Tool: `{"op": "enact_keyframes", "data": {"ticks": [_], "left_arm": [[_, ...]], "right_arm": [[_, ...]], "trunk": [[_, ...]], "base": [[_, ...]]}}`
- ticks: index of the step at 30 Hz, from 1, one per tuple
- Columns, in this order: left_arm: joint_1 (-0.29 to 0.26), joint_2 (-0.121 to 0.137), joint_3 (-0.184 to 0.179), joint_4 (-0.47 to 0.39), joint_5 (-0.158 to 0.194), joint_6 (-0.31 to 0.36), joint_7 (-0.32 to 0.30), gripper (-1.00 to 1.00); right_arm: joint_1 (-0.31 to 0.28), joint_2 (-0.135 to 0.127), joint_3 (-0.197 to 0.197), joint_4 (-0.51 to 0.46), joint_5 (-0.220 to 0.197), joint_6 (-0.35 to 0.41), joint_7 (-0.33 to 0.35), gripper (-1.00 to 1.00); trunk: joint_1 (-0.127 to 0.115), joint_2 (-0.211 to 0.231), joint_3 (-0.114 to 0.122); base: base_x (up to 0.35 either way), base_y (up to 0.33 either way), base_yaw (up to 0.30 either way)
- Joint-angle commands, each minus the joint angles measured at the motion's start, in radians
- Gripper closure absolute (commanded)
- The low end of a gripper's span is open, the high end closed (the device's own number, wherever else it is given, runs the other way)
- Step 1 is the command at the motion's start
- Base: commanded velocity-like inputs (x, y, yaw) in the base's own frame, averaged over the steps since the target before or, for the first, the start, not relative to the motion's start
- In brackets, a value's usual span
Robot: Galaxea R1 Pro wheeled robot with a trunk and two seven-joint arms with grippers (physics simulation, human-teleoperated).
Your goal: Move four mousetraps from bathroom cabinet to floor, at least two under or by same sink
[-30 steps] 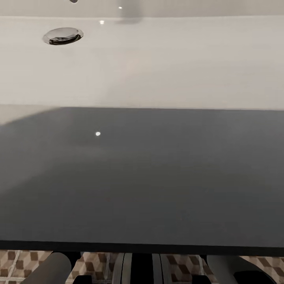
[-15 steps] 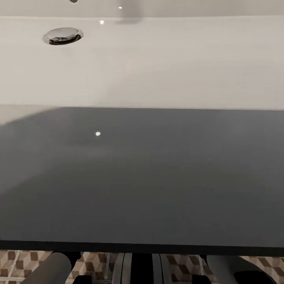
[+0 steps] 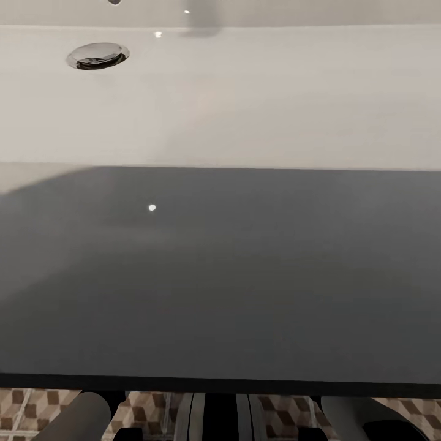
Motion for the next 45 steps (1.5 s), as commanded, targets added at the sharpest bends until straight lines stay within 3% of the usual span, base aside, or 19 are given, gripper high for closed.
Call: {"op": "enact_keyframes", "data": {"ticks": [1, 45], "left_arm": [[0.0, 0.001, -0.007, -0.002, 0.009, 0.004, 0.011, 1.0], [0.0, 0.001, -0.006, -0.002, 0.011, 0.004, 0.011, 1.0]], "right_arm": [[-0.001, 0.0, 0.006, 0.002, -0.012, -0.004, -0.002, 1.0], [-0.001, 0.0, 0.006, 0.002, -0.012, -0.004, -0.002, 1.0]], "trunk": [[0.0, 0.0, -0.001], [0.0, 0.0, -0.001]], "base": [[0.0, 0.0, 0.0], [-0.009, 0.0, 0.0]]}}
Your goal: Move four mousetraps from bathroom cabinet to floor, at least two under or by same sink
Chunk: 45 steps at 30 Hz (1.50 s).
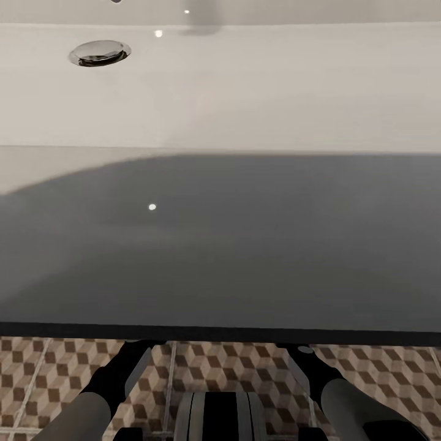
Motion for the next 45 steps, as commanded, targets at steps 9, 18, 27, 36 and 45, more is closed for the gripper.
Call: {"op": "enact_keyframes", "data": {"ticks": [9, 18, 27, 36, 45], "left_arm": [[0.0, 0.001, -0.007, -0.002, 0.01, 0.005, 0.011, 1.0], [0.0, 0.001, -0.007, -0.002, 0.01, 0.005, 0.011, 1.0], [0.0, 0.001, -0.007, -0.002, 0.009, 0.005, 0.011, 1.0], [0.0, 0.001, -0.007, -0.002, 0.009, 0.005, 0.011, 1.0], [0.0, 0.001, -0.007, -0.002, 0.009, 0.005, 0.011, 1.0]], "right_arm": [[0.0, 0.0, 0.006, 0.003, -0.015, -0.004, -0.003, 1.0], [0.001, 0.0, 0.006, 0.003, -0.015, -0.004, -0.003, 1.0], [0.0, 0.0, 0.006, 0.003, -0.015, -0.004, -0.003, 1.0], [0.0, 0.0, 0.006, 0.003, -0.015, -0.004, -0.003, 1.0], [0.0, 0.0, 0.006, 0.003, -0.015, -0.004, -0.003, 1.0]], "trunk": [[0.0, 0.0, -0.001], [0.0, 0.0, -0.001], [0.0, 0.0, -0.001], [0.0, 0.0, -0.001], [0.0, 0.0, -0.001]], "base": [[-0.033, 0.0, 0.0], [-0.005, 0.0, 0.0], [0.0, 0.0, 0.0], [0.0, 0.0, 0.0], [0.0, 0.0, 0.0]]}}
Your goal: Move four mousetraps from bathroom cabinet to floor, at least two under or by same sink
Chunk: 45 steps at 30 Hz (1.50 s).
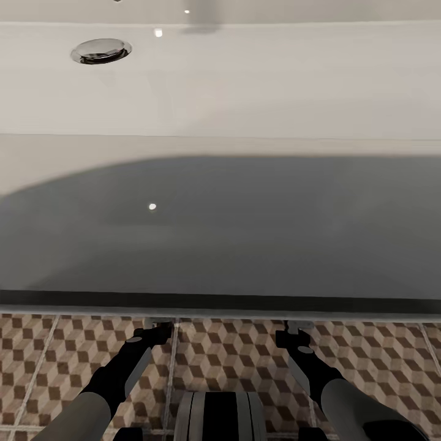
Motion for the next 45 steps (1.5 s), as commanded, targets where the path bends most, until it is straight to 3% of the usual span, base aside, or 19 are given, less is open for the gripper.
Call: {"op": "enact_keyframes", "data": {"ticks": [1, 25, 33, 45], "left_arm": [[0.0, 0.001, -0.007, -0.002, 0.009, 0.005, 0.011, 1.0], [0.0, 0.002, -0.008, 0.001, 0.007, 0.002, 0.011, 1.0], [0.0, 0.001, -0.008, 0.021, 0.009, -0.101, 0.011, 1.0], [-0.001, 0.001, -0.008, 0.025, 0.01, -0.118, 0.011, 1.0]], "right_arm": [[0.0, 0.0, 0.006, 0.003, -0.014, -0.004, -0.003, 1.0], [0.0, -0.002, 0.004, 0.003, -0.016, -0.006, -0.003, 1.0], [0.0, -0.003, 0.004, 0.004, -0.02, -0.04, -0.003, 1.0], [0.0, -0.005, 0.003, 0.004, -0.02, -0.046, -0.002, 1.0]], "trunk": [[0.0, 0.0, -0.001], [0.0, 0.0, -0.001], [0.0, 0.0, -0.001], [0.0, 0.0, -0.001]], "base": [[0.0, 0.0, 0.0], [0.0, 0.0, 0.0], [0.0, 0.0, 0.0], [0.0, 0.0, 0.0]]}}
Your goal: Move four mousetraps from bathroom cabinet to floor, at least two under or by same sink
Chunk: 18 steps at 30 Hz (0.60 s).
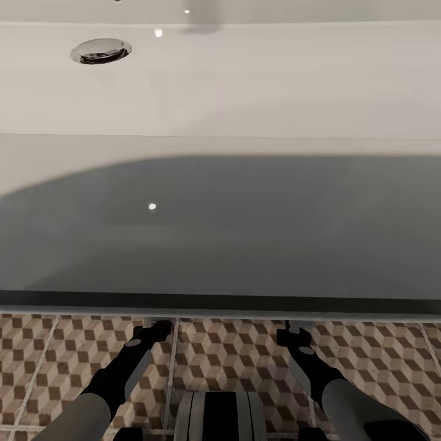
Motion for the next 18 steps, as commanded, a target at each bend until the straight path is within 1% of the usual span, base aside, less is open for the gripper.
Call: {"op": "enact_keyframes", "data": {"ticks": [1, 18], "left_arm": [[0.0, 0.001, -0.007, -0.002, 0.008, 0.004, 0.011, 1.0], [0.0, 0.001, -0.007, -0.001, 0.008, 0.004, 0.011, 1.0]], "right_arm": [[0.0, 0.0, 0.006, 0.001, -0.011, -0.005, -0.001, 1.0], [0.0, -0.004, 0.006, 0.001, -0.011, -0.006, 0.0, 1.0]], "trunk": [[0.0, 0.0, -0.001], [0.0, 0.0, -0.001]], "base": [[0.0, 0.0, 0.0], [0.0, 0.0, 0.0]]}}
